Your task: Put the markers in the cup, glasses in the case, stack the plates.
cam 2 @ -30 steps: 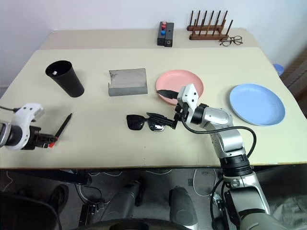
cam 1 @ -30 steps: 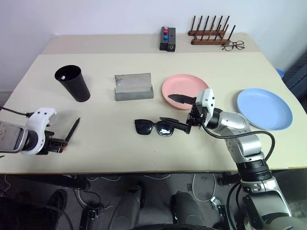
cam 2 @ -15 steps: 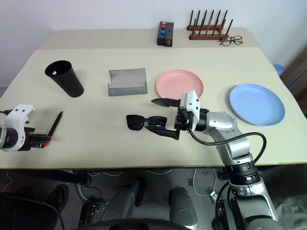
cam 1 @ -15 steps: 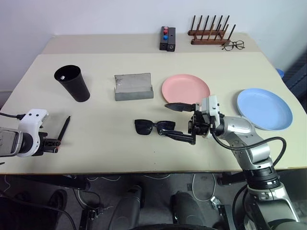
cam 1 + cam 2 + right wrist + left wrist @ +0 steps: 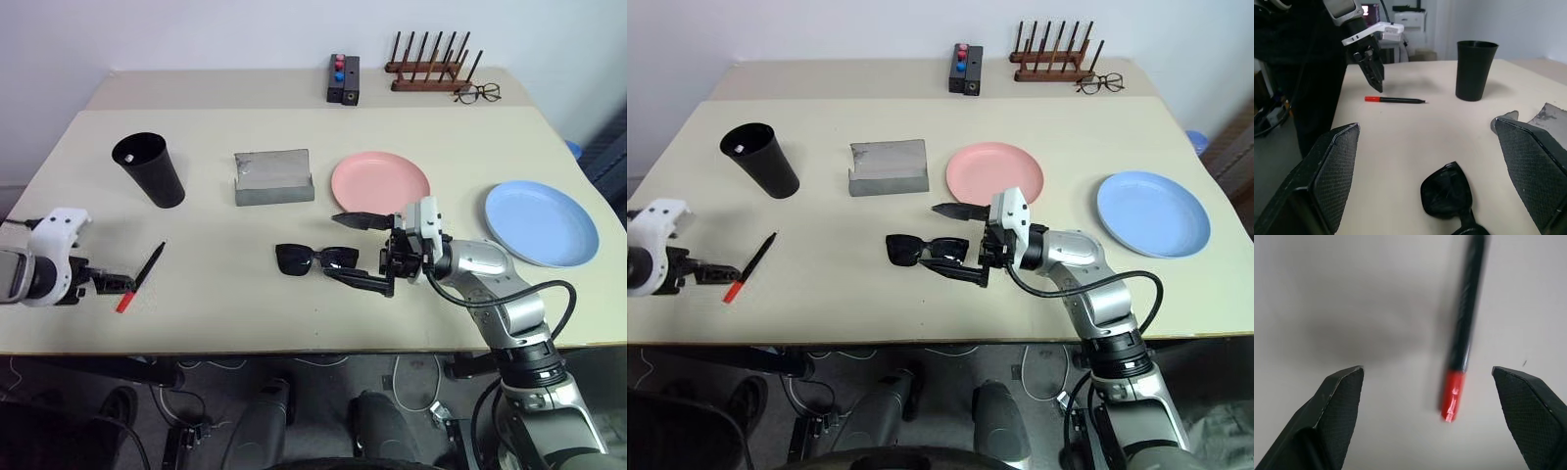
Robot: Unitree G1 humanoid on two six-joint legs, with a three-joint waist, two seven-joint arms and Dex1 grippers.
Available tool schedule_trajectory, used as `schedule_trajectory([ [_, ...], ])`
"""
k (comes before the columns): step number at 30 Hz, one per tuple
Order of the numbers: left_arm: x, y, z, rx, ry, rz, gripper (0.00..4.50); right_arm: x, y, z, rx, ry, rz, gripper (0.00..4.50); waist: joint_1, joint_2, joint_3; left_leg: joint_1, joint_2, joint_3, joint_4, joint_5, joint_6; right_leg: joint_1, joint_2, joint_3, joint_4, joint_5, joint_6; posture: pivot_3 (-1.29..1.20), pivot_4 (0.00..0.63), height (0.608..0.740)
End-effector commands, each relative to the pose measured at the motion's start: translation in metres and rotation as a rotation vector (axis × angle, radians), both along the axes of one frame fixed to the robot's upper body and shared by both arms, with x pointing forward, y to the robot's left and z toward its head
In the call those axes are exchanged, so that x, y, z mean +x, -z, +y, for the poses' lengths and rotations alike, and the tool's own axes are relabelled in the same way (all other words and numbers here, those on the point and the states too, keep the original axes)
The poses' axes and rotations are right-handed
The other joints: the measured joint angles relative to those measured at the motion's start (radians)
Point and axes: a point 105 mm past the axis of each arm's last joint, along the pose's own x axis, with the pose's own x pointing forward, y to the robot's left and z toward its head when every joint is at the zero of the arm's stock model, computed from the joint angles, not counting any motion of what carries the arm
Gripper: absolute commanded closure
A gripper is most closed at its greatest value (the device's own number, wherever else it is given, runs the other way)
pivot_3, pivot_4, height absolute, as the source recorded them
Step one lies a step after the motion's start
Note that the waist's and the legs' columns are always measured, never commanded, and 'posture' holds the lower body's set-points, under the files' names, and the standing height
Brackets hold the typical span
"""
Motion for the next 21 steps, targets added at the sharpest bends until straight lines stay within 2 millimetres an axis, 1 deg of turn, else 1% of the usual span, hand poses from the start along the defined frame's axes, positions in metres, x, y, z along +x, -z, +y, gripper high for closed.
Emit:
schedule_trajectory([
  [1,0.016,-0.004,0.002,0.027,0.046,-0.014,0.03,0.000,-0.009,0.004,0.016,-0.010,-0.040,0.00,-0.001,0.000,0.000,0.000,0.000,0.000,0.000,0.000,0.000,0.000,0.000,0.000,0.000,0.000,0.000,0.00,0.150,0.740],
  [3,0.029,-0.001,-0.002,0.024,0.077,-0.014,0.03,0.000,-0.009,0.006,0.018,-0.011,-0.039,0.00,-0.001,0.000,0.000,0.000,0.000,0.000,0.000,0.000,0.000,0.000,0.000,0.000,0.000,0.000,0.000,0.00,0.150,0.740],
  [5,0.038,0.001,-0.005,0.031,0.106,-0.002,0.03,0.000,-0.009,0.007,0.018,-0.012,-0.040,0.00,-0.001,0.000,0.000,0.000,0.000,0.000,0.000,0.000,0.000,0.000,0.001,-0.001,0.000,0.000,0.000,0.00,0.150,0.740],
  [6,0.042,0.004,-0.009,0.025,0.138,0.011,0.03,0.000,-0.009,0.007,0.019,-0.011,-0.039,0.00,-0.001,0.000,0.000,-0.001,0.000,0.000,0.000,0.000,0.000,0.000,0.001,-0.001,0.000,0.000,0.001,0.00,0.150,0.740],
  [11,0.052,0.017,-0.026,0.017,0.237,0.076,0.03,0.001,-0.009,0.008,0.022,0.000,-0.042,0.00,-0.004,0.000,0.000,-0.001,0.000,0.001,0.000,0.000,0.000,0.000,0.001,-0.001,0.000,0.002,0.003,0.00,0.150,0.740],
  [13,0.051,0.021,-0.027,0.023,0.256,0.105,0.03,0.002,-0.009,0.008,0.021,0.009,-0.047,0.00,-0.004,0.000,0.000,-0.001,0.000,0.001,0.000,0.000,0.001,0.000,0.001,-0.001,0.000,0.002,0.003,0.00,0.150,0.740],
  [15,0.049,0.024,-0.025,0.017,0.243,0.123,0.55,0.004,-0.010,0.007,0.023,0.022,-0.052,0.00,-0.006,0.000,0.000,-0.001,0.000,0.001,0.000,0.000,0.001,0.000,0.001,-0.001,0.000,0.002,0.003,0.00,0.150,0.740],
  [16,0.048,0.025,-0.023,0.012,0.234,0.131,0.93,0.004,-0.010,0.005,0.023,0.027,-0.052,0.00,-0.006,0.000,0.000,-0.001,0.000,0.001,0.000,0.000,0.001,0.000,0.001,-0.001,0.000,0.002,0.003,0.00,0.150,0.740],
  [18,0.044,0.030,-0.021,0.021,0.237,0.154,1.84,0.005,-0.009,0.003,0.019,0.037,-0.054,0.00,-0.006,0.000,0.000,-0.001,0.000,0.001,0.000,0.001,0.001,0.000,0.001,-0.001,0.000,0.002,0.003,0.00,0.150,0.740],
  [21,0.042,0.032,-0.021,0.023,0.248,0.160,3.43,0.005,-0.008,0.003,0.017,0.040,-0.054,0.00,-0.006,0.000,0.000,-0.001,0.000,0.001,0.000,0.001,0.002,0.000,0.001,-0.001,0.000,0.002,0.003,0.00,0.150,0.740],
])
